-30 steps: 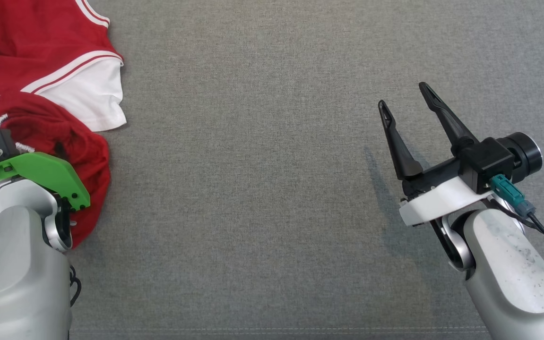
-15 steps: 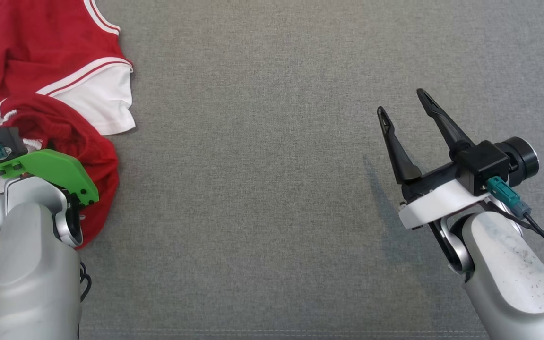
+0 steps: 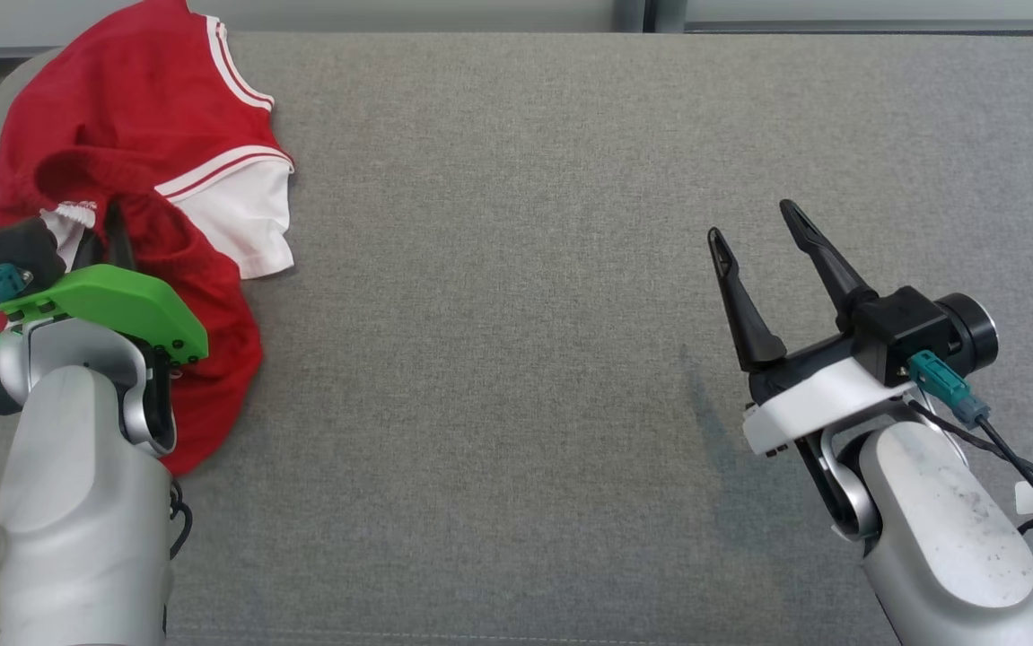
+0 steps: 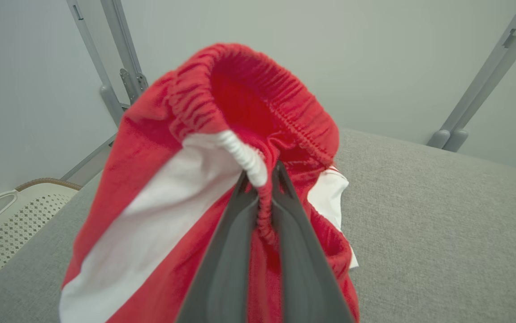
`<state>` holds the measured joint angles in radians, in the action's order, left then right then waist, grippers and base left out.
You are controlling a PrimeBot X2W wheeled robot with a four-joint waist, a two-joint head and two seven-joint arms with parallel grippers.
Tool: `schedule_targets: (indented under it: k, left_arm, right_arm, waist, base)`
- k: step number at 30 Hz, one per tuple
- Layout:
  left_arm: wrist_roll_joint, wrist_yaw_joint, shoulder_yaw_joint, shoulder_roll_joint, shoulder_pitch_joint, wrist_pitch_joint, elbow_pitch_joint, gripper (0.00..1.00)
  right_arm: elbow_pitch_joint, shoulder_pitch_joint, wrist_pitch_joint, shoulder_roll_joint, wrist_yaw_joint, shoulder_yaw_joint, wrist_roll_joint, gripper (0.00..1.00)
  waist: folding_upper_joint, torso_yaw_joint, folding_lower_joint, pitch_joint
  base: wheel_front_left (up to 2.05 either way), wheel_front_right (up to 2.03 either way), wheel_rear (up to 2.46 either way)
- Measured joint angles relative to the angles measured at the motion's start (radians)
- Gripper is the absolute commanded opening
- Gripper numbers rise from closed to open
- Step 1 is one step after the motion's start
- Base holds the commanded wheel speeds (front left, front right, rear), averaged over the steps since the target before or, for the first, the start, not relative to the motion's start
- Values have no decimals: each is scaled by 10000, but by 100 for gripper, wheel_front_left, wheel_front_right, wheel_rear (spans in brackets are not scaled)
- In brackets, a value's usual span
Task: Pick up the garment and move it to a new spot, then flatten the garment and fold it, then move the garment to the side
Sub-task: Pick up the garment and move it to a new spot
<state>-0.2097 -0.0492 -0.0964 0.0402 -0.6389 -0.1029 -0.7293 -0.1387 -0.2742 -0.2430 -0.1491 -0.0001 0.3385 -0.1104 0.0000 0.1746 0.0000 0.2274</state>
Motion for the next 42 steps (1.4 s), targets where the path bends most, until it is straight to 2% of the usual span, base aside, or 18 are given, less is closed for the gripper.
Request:
schedule_targets:
  k: [8,13,20,23,33,42]
  left_arm:
    - [-71,671,589,-169,0,-704,665,0]
    - [-253,1083,1114,-186,7,-782,1091,0]
    - [-372,1202,1868,-190,87,-541,1298,0]
    - [-974,1290,2546,-188,210,-410,1473,0]
    - [-1875,1264,4640,-178,289,63,1973,0]
    - [-1916,614,5733,-161,490,506,1691,0]
  right_arm:
    - [-320,397,-33,245,-19,10,-130,100]
    - [-405,518,-71,395,-29,86,-190,100]
    - [-437,604,-86,520,-104,188,-215,100]
    - [-426,631,-88,522,-107,188,-215,100]
    - [-274,781,-88,587,-192,286,-222,100]
    - [-184,650,-88,800,-86,637,-259,100]
  waist:
    - [0,-128,0,-694]
    - [0,-543,0,-1073]
    - [0,-1318,0,-1336]
    - [0,-1712,0,-1394]
    - [0,-3085,0,-1358]
    - [0,-4330,0,-1037]
  base:
    - [0,0,0]
    - [0,0,0]
    - [0,0,0]
    - [0,0,0]
    - [0,0,0]
    - [0,0,0]
